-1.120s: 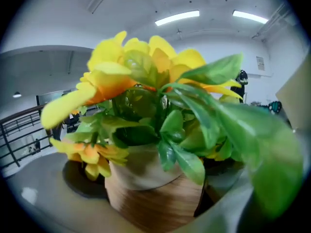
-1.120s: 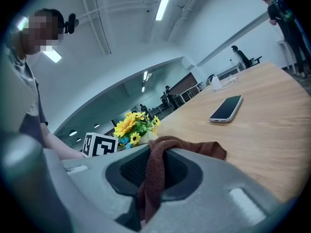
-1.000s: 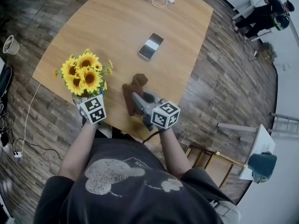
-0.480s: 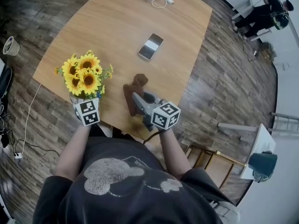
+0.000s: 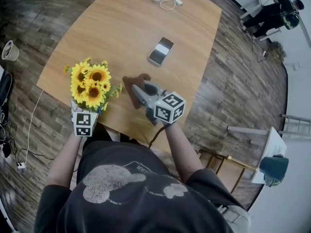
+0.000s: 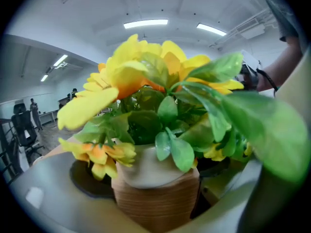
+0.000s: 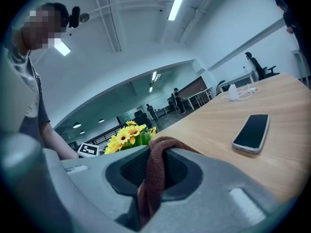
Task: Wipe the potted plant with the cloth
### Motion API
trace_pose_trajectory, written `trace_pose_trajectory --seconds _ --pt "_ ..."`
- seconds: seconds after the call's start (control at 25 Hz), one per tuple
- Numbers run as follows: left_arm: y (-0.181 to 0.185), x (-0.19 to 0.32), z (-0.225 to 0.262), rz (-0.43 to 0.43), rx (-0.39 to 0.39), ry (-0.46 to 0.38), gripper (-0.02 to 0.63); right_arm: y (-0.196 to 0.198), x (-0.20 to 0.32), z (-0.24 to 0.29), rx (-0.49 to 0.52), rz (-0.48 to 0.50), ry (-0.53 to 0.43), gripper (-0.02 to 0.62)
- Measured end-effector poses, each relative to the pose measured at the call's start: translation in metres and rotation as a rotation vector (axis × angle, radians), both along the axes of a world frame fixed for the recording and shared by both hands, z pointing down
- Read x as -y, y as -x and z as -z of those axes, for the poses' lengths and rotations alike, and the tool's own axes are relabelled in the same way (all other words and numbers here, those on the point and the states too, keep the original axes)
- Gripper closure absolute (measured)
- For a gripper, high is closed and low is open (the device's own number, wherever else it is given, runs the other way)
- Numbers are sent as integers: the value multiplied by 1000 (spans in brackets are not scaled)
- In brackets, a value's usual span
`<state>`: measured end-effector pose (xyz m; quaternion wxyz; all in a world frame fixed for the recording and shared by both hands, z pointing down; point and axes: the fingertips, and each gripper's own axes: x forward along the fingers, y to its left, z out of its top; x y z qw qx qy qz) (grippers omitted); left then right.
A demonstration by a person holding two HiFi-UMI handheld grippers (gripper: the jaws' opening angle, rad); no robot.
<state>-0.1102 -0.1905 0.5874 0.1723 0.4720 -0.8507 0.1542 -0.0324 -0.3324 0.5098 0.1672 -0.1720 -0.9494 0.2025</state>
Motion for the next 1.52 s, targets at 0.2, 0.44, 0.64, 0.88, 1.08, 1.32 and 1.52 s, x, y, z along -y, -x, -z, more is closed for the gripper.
trace_pose_trajectory --seconds 0.2,0.44,0.64,0.88,1.08,1.32,1.52 --pt "-2 -1 0 -156 -4 2 72 53 -14 1 2 42 -37 549" --pt "-4 0 1 -347 -9 4 71 112 -32 -20 -58 92 -32 549" --pt "-6 0 4 -471 -9 4 72 147 -61 -40 -112 196 -2 549" --pt "-6 6 6 -579 -12 -7 71 167 -86 -62 -191 303 44 551" --pt "-7 3 4 -604 -10 -9 71 157 -85 -65 -212 307 58 551" --pt "-4 4 2 -581 -11 -12 69 124 -68 -66 -226 206 94 551" --pt "-3 4 0 -544 -13 -7 69 84 -62 -64 -210 96 153 551"
